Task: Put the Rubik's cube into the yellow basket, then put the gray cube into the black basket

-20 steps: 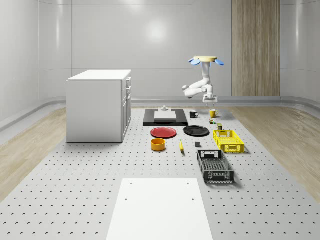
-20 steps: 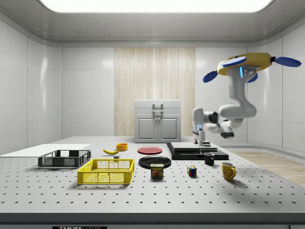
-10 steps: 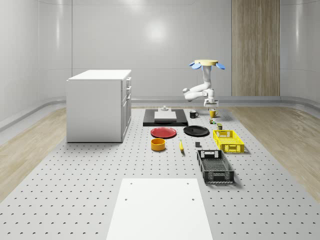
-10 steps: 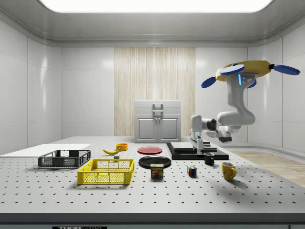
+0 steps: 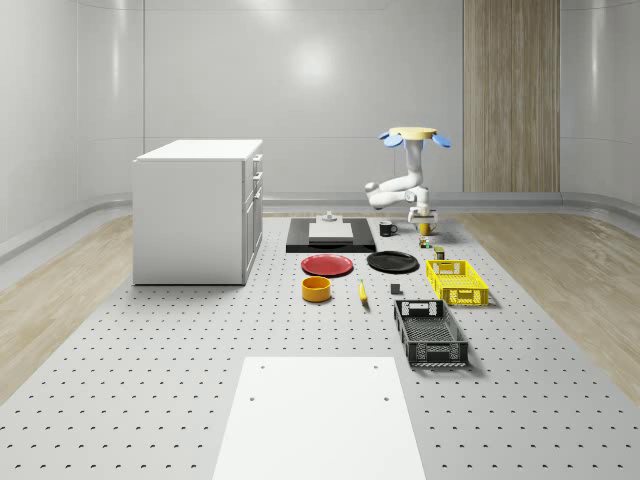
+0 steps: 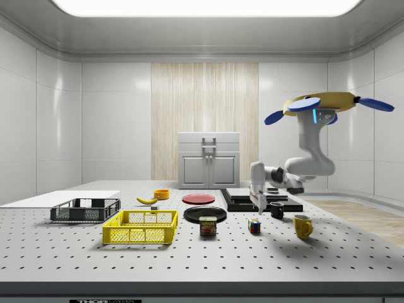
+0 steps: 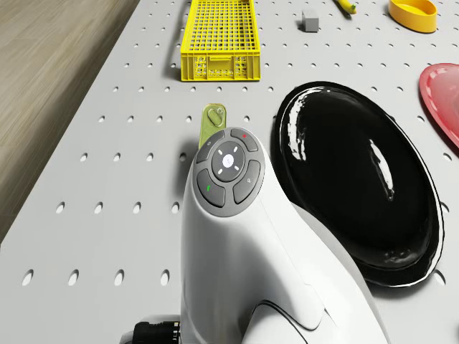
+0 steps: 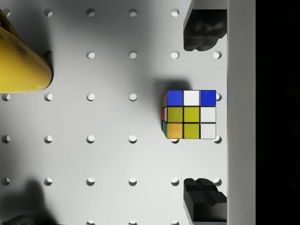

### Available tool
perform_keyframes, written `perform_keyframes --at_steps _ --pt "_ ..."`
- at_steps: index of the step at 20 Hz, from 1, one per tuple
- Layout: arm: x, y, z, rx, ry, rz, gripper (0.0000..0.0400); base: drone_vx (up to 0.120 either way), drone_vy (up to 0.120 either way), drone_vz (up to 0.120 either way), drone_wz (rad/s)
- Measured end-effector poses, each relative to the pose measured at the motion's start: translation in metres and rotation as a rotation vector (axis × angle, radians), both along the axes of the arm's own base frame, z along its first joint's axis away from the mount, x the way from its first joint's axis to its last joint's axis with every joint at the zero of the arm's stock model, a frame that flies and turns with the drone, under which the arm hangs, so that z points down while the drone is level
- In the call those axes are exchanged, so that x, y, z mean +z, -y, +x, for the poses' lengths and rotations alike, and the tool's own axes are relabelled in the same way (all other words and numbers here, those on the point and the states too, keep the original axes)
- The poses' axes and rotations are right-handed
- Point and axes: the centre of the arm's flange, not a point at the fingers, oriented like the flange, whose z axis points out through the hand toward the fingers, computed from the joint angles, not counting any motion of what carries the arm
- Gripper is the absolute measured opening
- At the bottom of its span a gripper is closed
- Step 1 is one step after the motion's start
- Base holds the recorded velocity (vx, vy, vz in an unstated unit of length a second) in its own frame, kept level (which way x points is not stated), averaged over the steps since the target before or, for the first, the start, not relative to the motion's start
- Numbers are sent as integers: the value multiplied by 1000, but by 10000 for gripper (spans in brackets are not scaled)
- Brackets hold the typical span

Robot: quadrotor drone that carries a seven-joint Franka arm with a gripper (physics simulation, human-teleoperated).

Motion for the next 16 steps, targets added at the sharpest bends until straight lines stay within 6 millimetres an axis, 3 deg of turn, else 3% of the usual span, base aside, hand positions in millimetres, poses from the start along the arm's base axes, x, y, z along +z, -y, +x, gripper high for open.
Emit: perform_keyframes --at_steps 3,10,16 --pt "0 0 0 0 0 0 400 93 0 -120 0" --pt "0 0 0 0 0 0 400 0 0 -80 0" --pt "9 0 0 0 0 0 400 0 0 -7 0"
